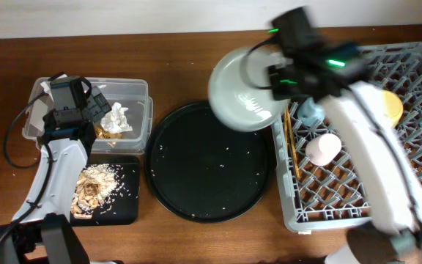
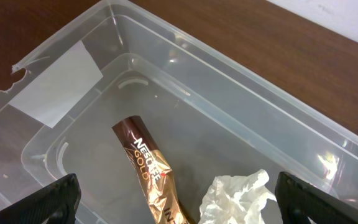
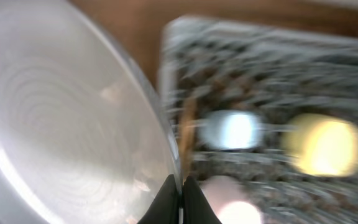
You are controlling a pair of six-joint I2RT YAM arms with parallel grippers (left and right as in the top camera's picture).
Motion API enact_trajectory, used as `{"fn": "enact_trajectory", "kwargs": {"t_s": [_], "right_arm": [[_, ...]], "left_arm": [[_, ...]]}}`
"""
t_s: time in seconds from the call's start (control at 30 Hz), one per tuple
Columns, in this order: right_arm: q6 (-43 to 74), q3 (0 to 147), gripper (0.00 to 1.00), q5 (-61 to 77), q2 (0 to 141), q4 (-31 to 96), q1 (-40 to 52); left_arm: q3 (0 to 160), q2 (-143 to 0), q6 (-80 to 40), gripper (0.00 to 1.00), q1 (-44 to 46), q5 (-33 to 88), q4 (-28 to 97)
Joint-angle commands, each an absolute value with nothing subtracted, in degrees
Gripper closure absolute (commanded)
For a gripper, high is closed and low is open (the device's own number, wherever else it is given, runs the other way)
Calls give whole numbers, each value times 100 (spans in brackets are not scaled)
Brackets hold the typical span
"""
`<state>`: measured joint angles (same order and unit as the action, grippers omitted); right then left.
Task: Sort waste into correct bins and load items into the dishwasher rack
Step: 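Lift the white plate into the rack and stand it upright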
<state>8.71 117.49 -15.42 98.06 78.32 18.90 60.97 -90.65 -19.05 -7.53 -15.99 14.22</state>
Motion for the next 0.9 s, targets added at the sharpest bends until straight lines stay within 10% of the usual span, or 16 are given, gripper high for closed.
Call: {"fn": "enact_trajectory", "kwargs": {"t_s": [0.0,0.2,0.73,0.87], "right_arm": [[307,11778,96,-3343,9100,7859,838],[-965,11758,96,-3472,9627,7699,-720],[-965,11756,96,-4821,11760,6971,-21],[-965,11756,36,-4029,11760,6973,73]], "left_arm": [[6139,-9091,-1879,1,-768,-1581,1417],[6139,-9091,-1879,1,-768,-1579,1417],[6139,-9091,-1879,1,-768,-1581,1417],[6139,-9091,-1879,1,-768,-1581,1417]]}}
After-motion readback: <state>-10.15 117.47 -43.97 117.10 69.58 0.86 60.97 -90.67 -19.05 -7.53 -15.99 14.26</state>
